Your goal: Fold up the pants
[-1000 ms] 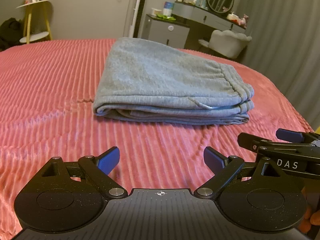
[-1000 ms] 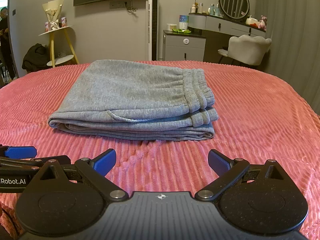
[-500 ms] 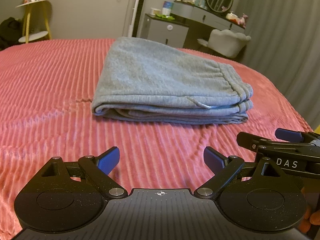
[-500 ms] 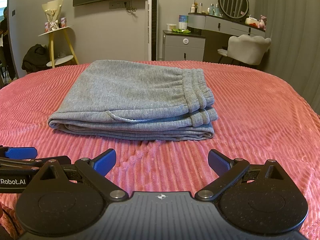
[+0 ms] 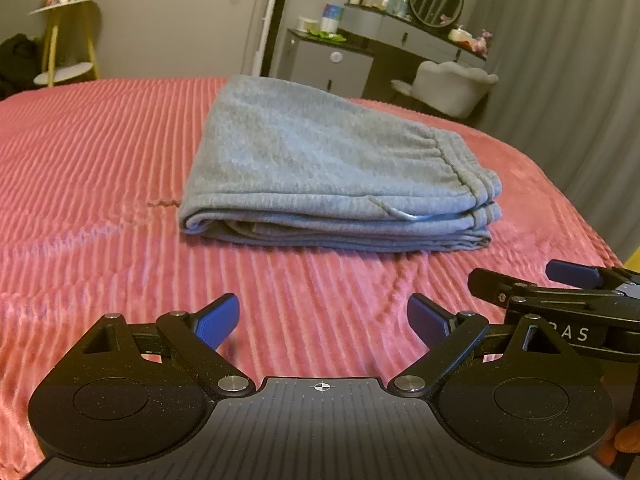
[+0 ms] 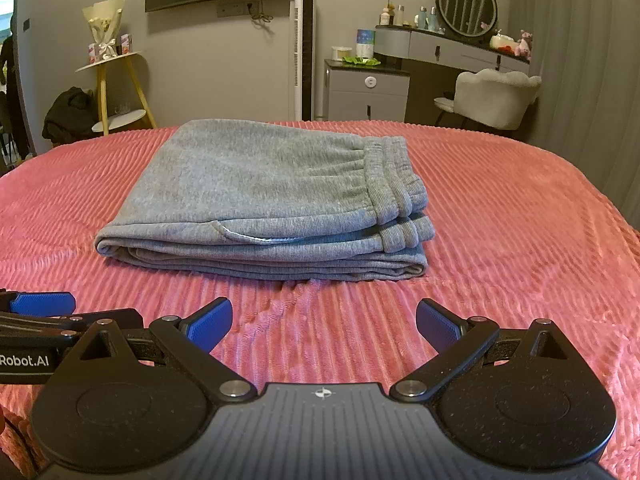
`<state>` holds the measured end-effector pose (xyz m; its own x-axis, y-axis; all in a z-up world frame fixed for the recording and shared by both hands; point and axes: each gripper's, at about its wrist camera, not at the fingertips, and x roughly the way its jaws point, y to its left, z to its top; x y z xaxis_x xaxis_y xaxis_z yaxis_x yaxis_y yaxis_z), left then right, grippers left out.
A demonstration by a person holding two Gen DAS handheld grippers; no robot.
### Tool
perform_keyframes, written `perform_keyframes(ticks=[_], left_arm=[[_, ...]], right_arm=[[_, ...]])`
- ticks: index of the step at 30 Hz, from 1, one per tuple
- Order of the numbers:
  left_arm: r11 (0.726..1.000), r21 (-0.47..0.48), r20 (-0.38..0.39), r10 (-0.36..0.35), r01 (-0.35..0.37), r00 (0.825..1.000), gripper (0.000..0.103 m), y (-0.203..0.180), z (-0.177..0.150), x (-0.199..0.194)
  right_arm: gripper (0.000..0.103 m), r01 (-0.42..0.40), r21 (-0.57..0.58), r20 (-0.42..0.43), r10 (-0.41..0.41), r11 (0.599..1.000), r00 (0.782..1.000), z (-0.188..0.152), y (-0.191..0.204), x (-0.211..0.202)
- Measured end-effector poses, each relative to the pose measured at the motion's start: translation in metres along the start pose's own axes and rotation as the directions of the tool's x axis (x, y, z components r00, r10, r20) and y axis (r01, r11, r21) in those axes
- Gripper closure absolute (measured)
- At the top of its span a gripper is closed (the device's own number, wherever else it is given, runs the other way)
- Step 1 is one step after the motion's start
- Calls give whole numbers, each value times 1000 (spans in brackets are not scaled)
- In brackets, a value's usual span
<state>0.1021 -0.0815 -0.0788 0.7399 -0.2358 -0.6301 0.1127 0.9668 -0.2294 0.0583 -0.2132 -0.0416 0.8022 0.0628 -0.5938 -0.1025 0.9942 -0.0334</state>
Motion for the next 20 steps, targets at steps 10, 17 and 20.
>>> perform_keyframes(ticks=[10,17,20], left_arm=[[1000,-3,9,-14,14,1000,8,1,1,-2],[1000,0,21,-18,18,1000,8,1,1,-4],[1000,13,16,-7,7,1000,8,-2,1,-3]], right_arm=[[4,5,-4,-3,-5,1000,1000,0,3,1],[4,7,-6,-4,-7,1000,1000,0,3,1],[4,7,-5,-5,-7,1000,1000,0,3,1]])
